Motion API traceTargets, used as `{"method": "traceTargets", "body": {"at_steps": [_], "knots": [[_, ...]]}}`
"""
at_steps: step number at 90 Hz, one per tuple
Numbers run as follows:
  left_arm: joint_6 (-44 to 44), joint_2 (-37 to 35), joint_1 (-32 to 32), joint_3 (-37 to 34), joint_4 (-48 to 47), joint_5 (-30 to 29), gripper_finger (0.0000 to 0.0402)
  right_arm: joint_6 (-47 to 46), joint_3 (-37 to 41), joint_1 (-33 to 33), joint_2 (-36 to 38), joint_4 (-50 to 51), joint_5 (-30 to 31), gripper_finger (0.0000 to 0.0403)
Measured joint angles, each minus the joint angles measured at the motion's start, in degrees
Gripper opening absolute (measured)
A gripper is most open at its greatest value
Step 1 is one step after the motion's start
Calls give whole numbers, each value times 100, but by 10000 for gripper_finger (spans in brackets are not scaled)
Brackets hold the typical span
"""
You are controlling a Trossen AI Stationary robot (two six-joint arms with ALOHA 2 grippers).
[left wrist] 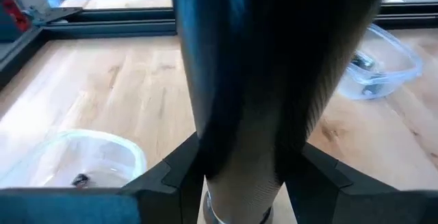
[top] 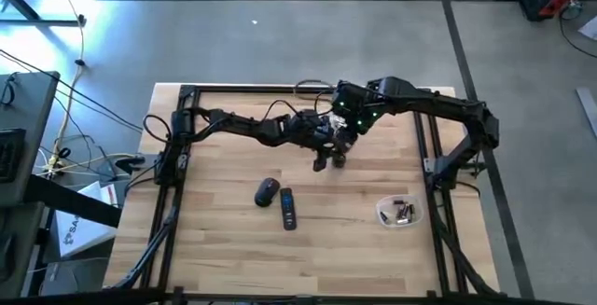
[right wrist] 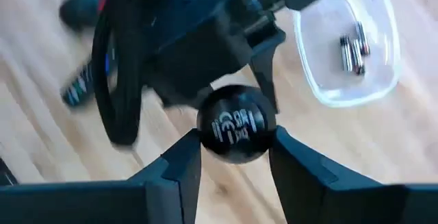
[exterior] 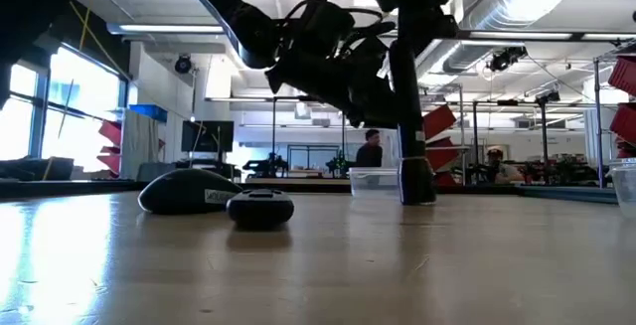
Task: Insert battery
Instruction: Close the flashlight using its cover
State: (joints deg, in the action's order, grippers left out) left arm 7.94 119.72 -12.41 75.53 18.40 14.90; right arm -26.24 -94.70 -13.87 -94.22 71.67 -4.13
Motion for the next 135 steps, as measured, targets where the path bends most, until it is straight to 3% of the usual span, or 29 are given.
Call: {"method": "traceTargets", "body": {"at_steps": [9,20,47,58,89,102,121,135], "knots": [[5,0,1,0,5,-29,140,-18,0,9,-2,5,-4,128],[24,0,8,0,1,-46,140,585,-2,-2,7,161,-70,128],[78,4,5,2,-3,-20,140,2718,2,207,458,659,707,128],[131,6,5,0,84,-7,140,3430,2,355,720,531,744,128],[418,24,21,-11,323,11,140,3366,177,456,949,289,761,129],[389,215,44,-11,759,-14,140,3446,480,759,948,120,1155,129],[213,439,75,4,1239,-16,140,3842,559,1064,956,-93,1455,129],[173,437,77,2,1295,-17,140,4777,552,1163,911,-262,1919,129]]}}
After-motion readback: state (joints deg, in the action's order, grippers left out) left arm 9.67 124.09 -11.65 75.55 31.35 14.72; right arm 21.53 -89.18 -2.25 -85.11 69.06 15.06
